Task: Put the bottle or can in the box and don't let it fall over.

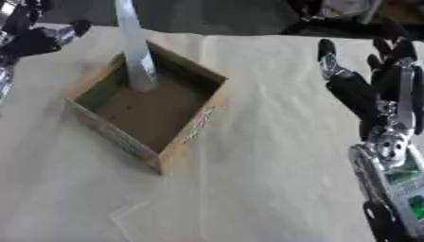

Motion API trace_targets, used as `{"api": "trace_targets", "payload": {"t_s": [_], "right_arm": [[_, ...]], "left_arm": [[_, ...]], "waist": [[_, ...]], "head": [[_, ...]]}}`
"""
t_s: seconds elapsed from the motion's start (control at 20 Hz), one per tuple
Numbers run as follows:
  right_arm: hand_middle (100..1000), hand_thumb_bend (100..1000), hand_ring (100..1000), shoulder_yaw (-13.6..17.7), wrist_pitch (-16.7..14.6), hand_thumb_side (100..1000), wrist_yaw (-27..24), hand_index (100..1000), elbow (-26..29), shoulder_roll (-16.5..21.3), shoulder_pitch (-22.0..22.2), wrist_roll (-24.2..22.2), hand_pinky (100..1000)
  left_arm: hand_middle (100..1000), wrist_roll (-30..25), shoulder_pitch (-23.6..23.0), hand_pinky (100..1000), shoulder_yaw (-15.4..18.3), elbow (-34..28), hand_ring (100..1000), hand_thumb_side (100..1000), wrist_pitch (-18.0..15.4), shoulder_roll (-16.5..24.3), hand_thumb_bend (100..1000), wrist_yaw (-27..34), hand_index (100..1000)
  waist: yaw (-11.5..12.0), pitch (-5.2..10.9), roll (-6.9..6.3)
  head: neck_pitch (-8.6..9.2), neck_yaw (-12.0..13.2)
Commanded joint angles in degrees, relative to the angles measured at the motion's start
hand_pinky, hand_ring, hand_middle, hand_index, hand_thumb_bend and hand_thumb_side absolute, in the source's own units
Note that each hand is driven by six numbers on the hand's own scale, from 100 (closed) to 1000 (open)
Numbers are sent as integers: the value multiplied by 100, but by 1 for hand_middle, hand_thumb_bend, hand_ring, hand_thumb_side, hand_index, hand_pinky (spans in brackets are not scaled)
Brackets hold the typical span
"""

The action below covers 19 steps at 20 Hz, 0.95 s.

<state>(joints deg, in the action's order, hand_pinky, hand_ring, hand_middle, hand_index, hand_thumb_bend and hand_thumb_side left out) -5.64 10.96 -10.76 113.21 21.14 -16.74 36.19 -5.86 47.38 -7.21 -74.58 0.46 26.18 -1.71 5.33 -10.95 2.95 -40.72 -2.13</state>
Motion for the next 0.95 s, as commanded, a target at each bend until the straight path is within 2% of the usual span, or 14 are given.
{"api": "trace_targets", "payload": {"t_s": [0.05, 0.15, 0.25, 0.35, 0.6, 0.75, 0.95], "right_arm": [[1000, 405, 1000, 90, -13, 117, 21, 916, 138, 184, -11, 38, 1000], [1000, 403, 1000, 106, -18, 116, 24, 916, 138, 207, 7, 47, 1000], [1000, 401, 1000, 127, -25, 116, 34, 917, 138, 233, 23, 58, 1000], [1000, 395, 1000, 149, -38, 117, 55, 917, 138, 263, 28, 70, 1000], [1000, 367, 1000, 179, -52, 136, 106, 916, 138, 305, 52, 100, 1000], [1000, 330, 1000, 190, -52, 162, 143, 916, 138, 315, 74, 131, 1000], [1000, 286, 1000, 211, -78, 191, 175, 917, 138, 312, 99, 188, 1000]], "left_arm": [[931, 17, -95, 1000, 113, -350, 931, 306, 111, 331, 514, 230, 808], [932, 94, -289, 1000, 170, -539, 930, 326, 173, 440, 482, 350, 813], [932, 219, -518, 1000, 251, -790, 931, 366, 225, 562, 368, 470, 824], [928, 387, -781, 1000, 348, -1119, 944, 470, 291, 698, 308, 563, 830], [927, 873, -1547, 1000, 776, -2076, 939, 505, 316, 905, 269, 683, 831], [932, 1188, -1953, 1000, 1018, -2508, 939, 571, 353, 927, 185, 809, 850], [933, 1479, -2387, 1000, 1247, -2943, 941, 630, 360, 834, 191, 1093, 848]], "waist": [[48, 184, -23], [94, 223, -32], [120, 249, -39], [127, 259, -40], [135, 236, -43], [147, 218, -42], [171, 205, -24]], "head": [[-37, -25], [-47, -45], [-72, -74], [-69, -93], [-27, -129], [-54, -190], [-146, -361]]}}
